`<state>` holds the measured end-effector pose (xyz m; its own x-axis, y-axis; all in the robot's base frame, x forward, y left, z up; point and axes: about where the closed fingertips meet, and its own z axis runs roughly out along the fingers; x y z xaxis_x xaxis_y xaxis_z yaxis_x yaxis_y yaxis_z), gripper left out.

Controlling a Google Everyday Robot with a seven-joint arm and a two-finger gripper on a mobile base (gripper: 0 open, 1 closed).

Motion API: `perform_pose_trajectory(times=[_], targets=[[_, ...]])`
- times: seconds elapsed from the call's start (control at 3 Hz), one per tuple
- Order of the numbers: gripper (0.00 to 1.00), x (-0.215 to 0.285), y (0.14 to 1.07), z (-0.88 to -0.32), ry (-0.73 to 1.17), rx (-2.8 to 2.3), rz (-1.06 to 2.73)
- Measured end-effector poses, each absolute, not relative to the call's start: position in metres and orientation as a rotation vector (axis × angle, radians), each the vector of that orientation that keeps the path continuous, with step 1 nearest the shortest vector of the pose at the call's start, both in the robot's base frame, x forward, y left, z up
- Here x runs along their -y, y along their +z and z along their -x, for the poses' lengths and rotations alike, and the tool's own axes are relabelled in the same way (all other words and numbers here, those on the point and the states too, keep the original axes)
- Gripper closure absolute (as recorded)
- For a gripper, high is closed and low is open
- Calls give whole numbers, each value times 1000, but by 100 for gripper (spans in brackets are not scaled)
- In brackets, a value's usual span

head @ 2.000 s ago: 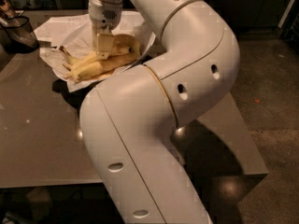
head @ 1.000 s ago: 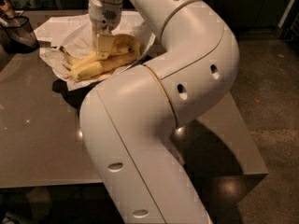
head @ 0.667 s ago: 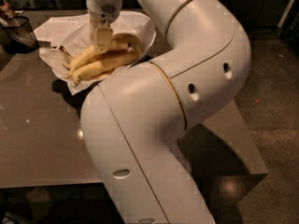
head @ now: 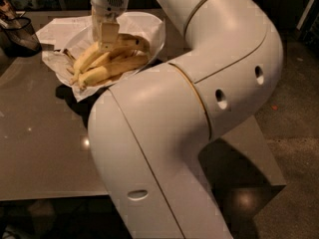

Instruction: Pick banana from white bowl

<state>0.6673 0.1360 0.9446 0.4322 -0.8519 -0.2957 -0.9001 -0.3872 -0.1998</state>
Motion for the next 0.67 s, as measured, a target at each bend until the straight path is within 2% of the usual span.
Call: perform_pose_trajectory(times=[0.67], targets=[[100,-138,956,-659,263,-1428,2364]])
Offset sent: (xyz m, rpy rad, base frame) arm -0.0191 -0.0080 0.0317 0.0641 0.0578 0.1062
